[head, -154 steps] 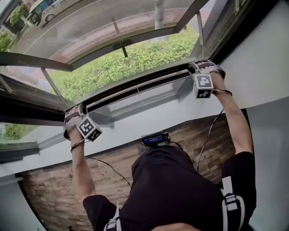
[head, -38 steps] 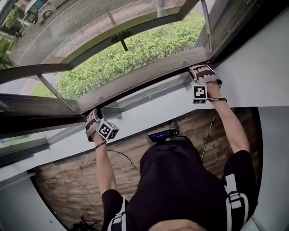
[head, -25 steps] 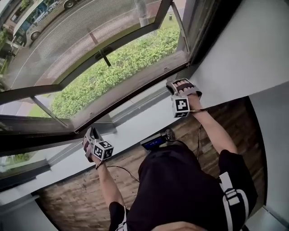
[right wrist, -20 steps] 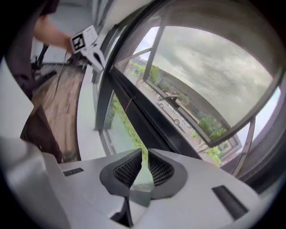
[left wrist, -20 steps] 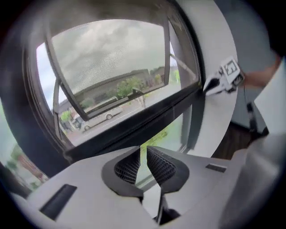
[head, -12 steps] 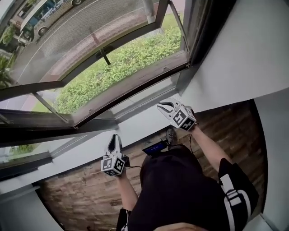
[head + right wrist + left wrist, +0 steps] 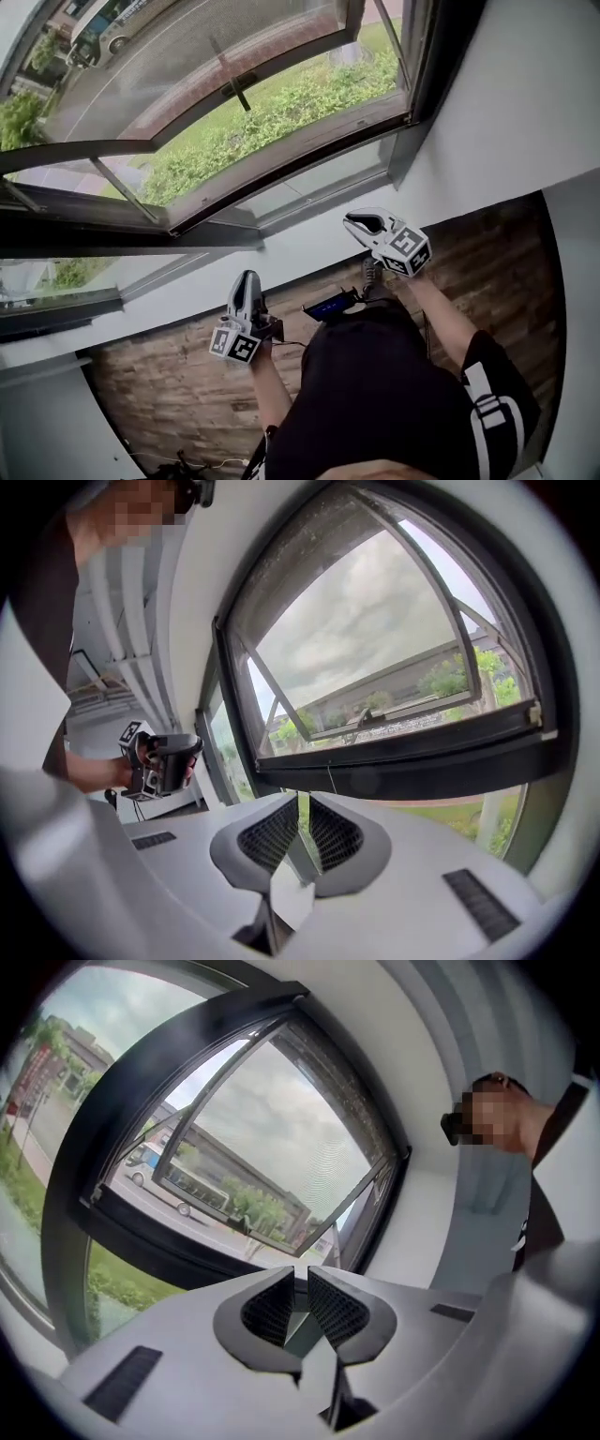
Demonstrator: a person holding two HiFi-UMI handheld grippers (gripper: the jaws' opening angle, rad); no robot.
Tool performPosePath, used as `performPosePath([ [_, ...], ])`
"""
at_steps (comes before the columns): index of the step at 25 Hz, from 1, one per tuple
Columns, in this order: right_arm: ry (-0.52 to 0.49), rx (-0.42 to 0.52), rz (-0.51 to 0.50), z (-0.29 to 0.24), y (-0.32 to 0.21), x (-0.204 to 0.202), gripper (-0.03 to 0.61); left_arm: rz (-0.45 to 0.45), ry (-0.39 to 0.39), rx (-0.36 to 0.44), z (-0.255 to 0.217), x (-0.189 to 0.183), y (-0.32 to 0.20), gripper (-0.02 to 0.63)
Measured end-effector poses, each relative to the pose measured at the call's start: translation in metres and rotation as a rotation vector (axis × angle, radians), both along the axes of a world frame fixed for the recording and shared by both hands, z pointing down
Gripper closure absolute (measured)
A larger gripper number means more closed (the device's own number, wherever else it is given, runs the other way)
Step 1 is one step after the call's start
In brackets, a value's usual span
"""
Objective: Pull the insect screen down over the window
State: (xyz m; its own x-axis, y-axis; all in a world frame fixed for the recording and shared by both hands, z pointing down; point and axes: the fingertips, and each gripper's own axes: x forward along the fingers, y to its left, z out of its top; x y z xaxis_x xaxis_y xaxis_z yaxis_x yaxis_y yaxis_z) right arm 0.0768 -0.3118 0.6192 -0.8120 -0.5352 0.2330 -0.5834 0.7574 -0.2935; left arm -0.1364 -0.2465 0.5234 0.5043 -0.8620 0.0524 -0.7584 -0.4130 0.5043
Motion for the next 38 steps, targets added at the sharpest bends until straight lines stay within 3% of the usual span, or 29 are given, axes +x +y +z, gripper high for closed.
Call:
performPosePath([
  [6,-0.195,-0.1,0.103,-0.008,0.068,0.012,0.535,0.111,0.045,0.078,-0.026,0.01,0.035,0.565],
  [10,-0.333,-0.108,0.18,-0.028,0.124,0.002,0.535,0.132,0.091,0.109,-0.032,-0.018,0.09,0.565],
  [13,-0.416,-0.118,0.235,-0.041,0.16,0.004,0.535,0.116,0.171,0.097,-0.024,-0.048,0.12,0.565],
  [17,-0.446,-0.146,0.297,-0.061,0.217,0.018,0.535,0.113,0.259,0.082,-0.026,-0.065,0.166,0.565],
  [25,-0.476,-0.097,0.303,-0.086,0.27,0.007,0.535,0.121,0.341,0.169,-0.038,-0.086,0.224,0.565],
  [34,-0.517,-0.017,0.261,-0.121,0.301,0.013,0.535,0.154,0.365,0.212,-0.053,-0.059,0.251,0.565],
  [38,-0.557,-0.036,0.3,-0.104,0.342,0.054,0.535,0.212,0.353,0.176,-0.047,-0.001,0.273,0.565],
])
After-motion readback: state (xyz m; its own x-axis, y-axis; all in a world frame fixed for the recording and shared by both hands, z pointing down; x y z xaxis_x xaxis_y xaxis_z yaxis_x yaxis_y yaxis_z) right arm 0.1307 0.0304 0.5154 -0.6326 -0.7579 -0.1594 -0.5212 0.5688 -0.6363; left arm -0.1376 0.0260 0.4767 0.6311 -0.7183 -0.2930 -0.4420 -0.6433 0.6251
